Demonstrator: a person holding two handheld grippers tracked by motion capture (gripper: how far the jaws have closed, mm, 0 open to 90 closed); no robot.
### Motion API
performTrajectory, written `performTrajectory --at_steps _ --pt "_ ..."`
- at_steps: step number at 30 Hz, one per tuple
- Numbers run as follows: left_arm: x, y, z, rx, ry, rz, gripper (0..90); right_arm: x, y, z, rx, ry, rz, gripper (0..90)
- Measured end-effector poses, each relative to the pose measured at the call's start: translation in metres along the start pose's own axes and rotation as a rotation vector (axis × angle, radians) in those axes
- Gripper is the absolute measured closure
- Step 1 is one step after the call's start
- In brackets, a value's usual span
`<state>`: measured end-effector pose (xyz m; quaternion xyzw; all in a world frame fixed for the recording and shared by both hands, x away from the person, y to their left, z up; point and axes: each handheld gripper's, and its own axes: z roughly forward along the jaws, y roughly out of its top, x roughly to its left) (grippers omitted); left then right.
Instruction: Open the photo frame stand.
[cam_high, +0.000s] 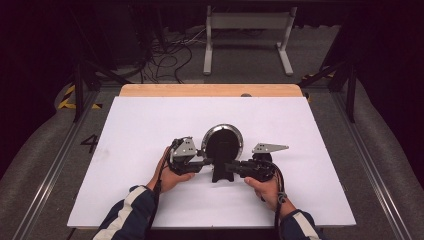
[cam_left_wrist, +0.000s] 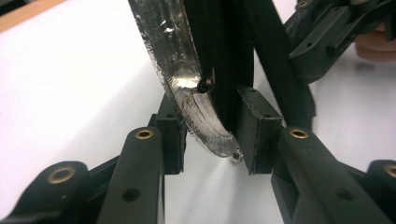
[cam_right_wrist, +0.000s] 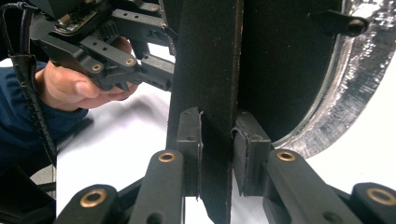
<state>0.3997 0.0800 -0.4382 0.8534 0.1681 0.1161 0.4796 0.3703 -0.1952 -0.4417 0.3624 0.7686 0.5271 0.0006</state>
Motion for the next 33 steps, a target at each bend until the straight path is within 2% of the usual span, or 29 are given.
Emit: performTrajectory --at_steps 7,15,17,18,19,21,23,24,30,33 --pt "0.0019 0.0001 -0.0011 -0.005 0.050 0.026 69.3 0.0043 0.0020 0.0011 0.003 -0.003 -0.019 75.2" --pt "0.0004 0.0010 -0.0003 0.000 0.096 0.052 69.4 0.0051 0.0027 0.0005 0.002 0.002 -0.014 74.9" --pt "-0.0010 0.0013 -0.0002 0.006 0.125 0.061 69.5 0.0058 0.0026 0.0002 0.005 0.004 -0.021 74.7" --pt "-0.0010 0.0013 -0.0002 0.006 0.125 0.061 69.9 0.0058 0.0026 0.0002 0.005 0.004 -0.021 74.7" --pt "-0.0001 0.0008 -0.0003 0.013 0.148 0.066 70.6 0.0067 0.0024 0.0004 0.012 0.003 -0.020 74.7" --pt "0.0005 0.0001 -0.0001 0.016 0.161 0.064 72.2 0.0077 0.0018 0.0016 0.025 0.003 -0.025 74.4" --pt "0.0022 -0.0017 0.0000 0.015 0.164 0.062 72.6 0.0085 0.0012 0.0032 0.037 -0.011 -0.033 74.7" --pt "0.0014 -0.0010 -0.0002 0.024 0.171 0.074 72.2 0.0091 0.0007 0.0049 0.046 -0.015 -0.037 75.1" --pt "0.0007 -0.0009 0.0007 0.028 0.175 0.081 72.2 0.0088 -0.0001 0.0048 0.049 -0.021 -0.044 75.2" --pt "-0.0009 -0.0009 0.0015 0.034 0.185 0.095 71.8 0.0105 -0.0013 0.0063 0.062 -0.036 -0.065 75.3"
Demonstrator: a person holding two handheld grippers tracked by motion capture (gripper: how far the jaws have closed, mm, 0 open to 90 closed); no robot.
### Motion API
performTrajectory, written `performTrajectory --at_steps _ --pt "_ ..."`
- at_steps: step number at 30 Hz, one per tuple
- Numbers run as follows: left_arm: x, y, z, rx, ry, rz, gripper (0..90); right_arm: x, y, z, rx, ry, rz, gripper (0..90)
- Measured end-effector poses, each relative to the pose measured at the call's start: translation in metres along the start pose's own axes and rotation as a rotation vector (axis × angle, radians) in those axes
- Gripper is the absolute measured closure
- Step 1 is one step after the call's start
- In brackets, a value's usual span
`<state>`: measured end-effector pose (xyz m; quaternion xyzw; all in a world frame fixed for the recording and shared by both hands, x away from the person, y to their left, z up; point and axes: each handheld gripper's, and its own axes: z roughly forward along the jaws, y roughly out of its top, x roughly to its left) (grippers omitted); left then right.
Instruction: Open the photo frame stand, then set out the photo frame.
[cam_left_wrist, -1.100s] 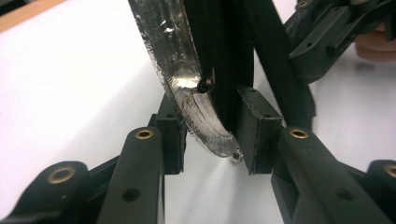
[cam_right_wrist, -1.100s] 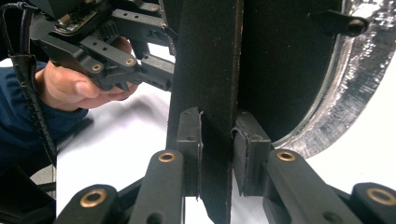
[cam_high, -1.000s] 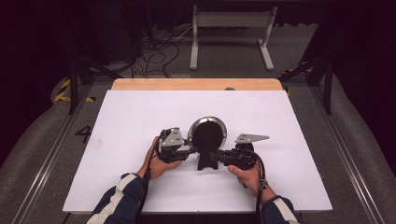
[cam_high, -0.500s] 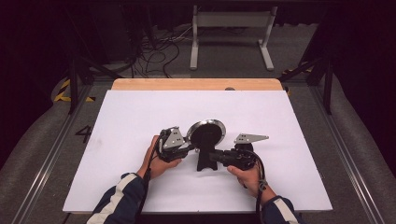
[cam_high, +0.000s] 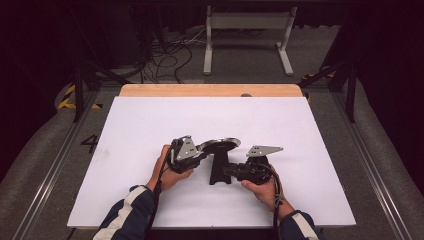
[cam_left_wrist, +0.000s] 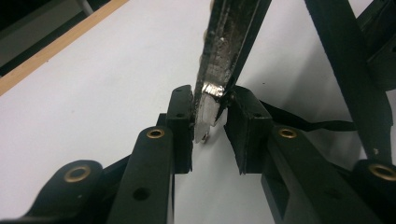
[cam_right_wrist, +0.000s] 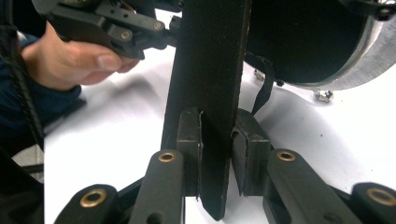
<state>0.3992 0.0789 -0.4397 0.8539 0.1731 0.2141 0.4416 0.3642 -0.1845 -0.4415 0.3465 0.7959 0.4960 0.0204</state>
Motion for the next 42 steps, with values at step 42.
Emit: performTrajectory --at_steps 42 --pt "0.011 -0.009 -0.007 -0.036 -0.075 -0.064 70.0 0.059 0.006 -0.019 -0.120 -0.243 -0.289 90.0"
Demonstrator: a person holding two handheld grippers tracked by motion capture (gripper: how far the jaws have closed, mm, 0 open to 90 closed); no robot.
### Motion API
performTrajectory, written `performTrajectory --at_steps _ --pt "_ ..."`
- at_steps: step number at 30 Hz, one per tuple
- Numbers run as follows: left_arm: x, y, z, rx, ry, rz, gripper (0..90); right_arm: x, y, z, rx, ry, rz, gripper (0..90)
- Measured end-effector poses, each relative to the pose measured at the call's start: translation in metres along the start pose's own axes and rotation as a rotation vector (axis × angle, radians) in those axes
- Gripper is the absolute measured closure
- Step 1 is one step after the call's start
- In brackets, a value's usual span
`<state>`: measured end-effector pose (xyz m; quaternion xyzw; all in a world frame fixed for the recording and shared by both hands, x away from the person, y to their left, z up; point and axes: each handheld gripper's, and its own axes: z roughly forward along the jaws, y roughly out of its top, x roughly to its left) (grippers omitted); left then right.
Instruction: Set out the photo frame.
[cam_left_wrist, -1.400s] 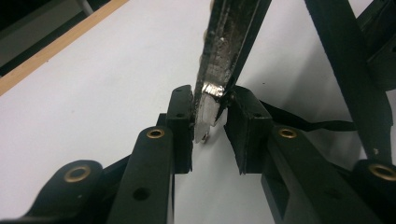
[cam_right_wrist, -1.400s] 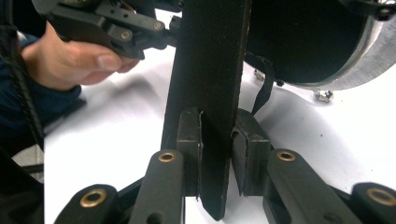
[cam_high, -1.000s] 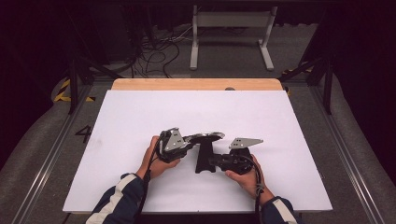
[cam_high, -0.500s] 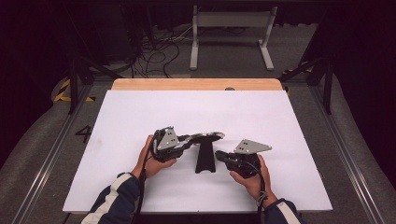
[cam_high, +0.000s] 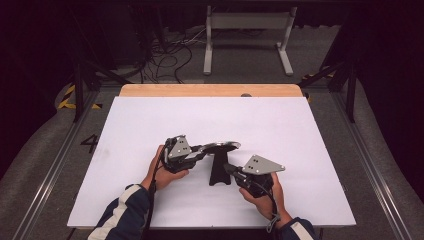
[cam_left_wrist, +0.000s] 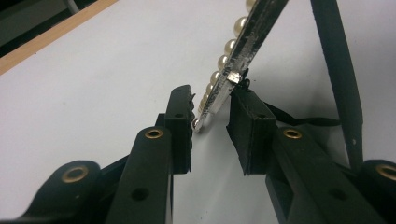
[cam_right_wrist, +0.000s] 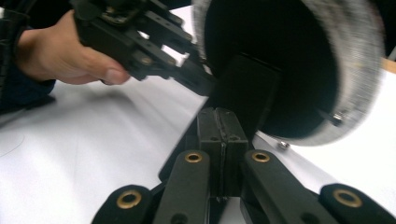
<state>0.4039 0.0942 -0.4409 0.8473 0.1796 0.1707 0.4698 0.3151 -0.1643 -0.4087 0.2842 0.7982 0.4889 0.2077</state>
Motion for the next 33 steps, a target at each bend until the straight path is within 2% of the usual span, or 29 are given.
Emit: performTrajectory --at_steps 3,8,9,12,16,17,19,20,24,29,33 --pt "-0.001 0.001 0.004 0.000 -0.007 -0.005 70.9 0.010 0.000 0.007 0.005 0.002 -0.003 90.0" --pt "-0.002 0.000 0.008 0.014 0.005 -0.001 71.9 0.031 0.001 0.028 0.023 -0.014 -0.031 90.0" --pt "-0.003 0.000 0.009 0.018 0.009 -0.001 71.6 0.036 0.000 0.034 0.034 -0.025 -0.045 90.0" --pt "-0.003 -0.001 0.013 0.031 0.012 -0.001 71.2 0.043 -0.004 0.048 0.069 -0.030 -0.040 90.0" --pt "-0.003 -0.001 0.014 0.050 0.025 0.019 73.3 0.048 -0.010 0.060 0.113 -0.061 -0.030 90.0" --pt "-0.003 -0.001 0.014 0.050 0.025 0.019 73.6 0.048 -0.010 0.060 0.113 -0.061 -0.030 90.0" --pt "-0.005 0.000 0.014 0.060 0.033 0.039 74.1 0.049 -0.013 0.062 0.133 -0.092 -0.052 90.0" --pt "-0.005 0.000 0.013 0.062 0.033 0.041 74.5 0.048 -0.015 0.062 0.137 -0.082 -0.039 90.0" --pt "-0.007 0.000 0.012 0.074 0.039 0.064 76.2 0.050 -0.015 0.061 0.152 -0.110 -0.057 90.0" --pt "-0.009 0.001 0.010 0.084 0.033 0.073 78.6 0.044 -0.019 0.059 0.165 -0.100 -0.015 90.0" --pt "-0.010 0.001 0.009 0.089 0.029 0.082 79.2 0.042 -0.020 0.056 0.170 -0.090 -0.015 90.0"
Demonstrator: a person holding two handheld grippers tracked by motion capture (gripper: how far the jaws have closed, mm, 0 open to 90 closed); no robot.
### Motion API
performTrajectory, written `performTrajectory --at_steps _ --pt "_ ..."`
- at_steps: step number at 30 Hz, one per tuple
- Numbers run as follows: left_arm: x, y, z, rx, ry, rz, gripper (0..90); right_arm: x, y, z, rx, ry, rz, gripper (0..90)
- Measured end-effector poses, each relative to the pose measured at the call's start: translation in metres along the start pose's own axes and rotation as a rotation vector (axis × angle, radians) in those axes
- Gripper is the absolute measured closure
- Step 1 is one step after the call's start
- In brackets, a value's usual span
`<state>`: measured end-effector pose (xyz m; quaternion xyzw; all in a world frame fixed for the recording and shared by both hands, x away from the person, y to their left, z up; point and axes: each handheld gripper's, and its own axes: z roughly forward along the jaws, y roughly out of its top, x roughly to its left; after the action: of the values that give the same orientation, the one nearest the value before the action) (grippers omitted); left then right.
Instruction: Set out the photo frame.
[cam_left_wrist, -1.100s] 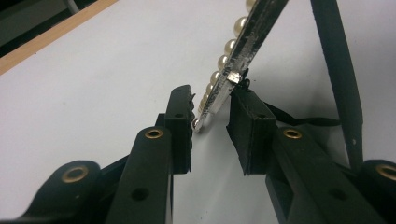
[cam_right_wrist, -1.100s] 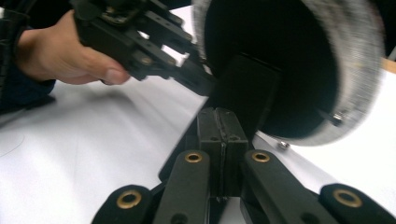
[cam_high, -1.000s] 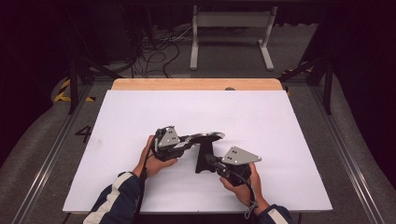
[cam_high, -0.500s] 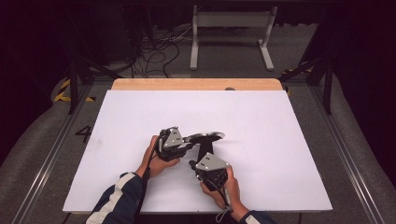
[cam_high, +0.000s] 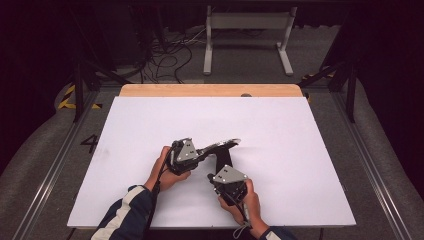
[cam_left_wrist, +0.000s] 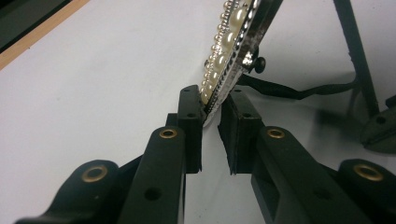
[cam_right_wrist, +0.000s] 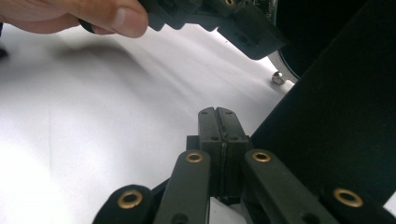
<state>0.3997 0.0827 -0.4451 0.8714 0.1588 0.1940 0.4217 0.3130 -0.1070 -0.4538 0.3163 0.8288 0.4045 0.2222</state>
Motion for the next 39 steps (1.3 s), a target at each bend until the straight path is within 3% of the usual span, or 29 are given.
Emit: performTrajectory --at_steps 7,18,22,25,27,32,39 --pt "-0.005 0.001 -0.002 0.010 0.005 0.006 79.7 -0.011 -0.004 -0.004 0.001 0.046 0.031 90.0" --pt "-0.009 0.001 -0.003 0.018 0.002 0.017 79.1 -0.021 -0.008 -0.008 0.012 0.051 0.055 90.0" --pt "-0.008 0.000 -0.003 0.008 -0.016 -0.004 78.5 -0.026 -0.009 -0.010 0.018 0.045 0.065 90.0" --pt "-0.005 0.000 -0.004 -0.034 -0.035 -0.045 75.7 -0.029 -0.010 -0.013 0.009 0.053 0.059 90.0" --pt "-0.006 0.003 -0.005 -0.036 -0.026 -0.048 70.1 -0.031 -0.011 -0.015 0.004 0.048 0.039 90.0" --pt "-0.008 0.006 -0.008 -0.079 -0.038 -0.057 68.2 -0.033 -0.011 -0.019 -0.002 0.054 0.041 90.0" --pt "-0.008 0.005 -0.002 -0.054 -0.028 -0.038 70.2 -0.028 -0.009 -0.016 -0.005 0.059 0.036 90.0"
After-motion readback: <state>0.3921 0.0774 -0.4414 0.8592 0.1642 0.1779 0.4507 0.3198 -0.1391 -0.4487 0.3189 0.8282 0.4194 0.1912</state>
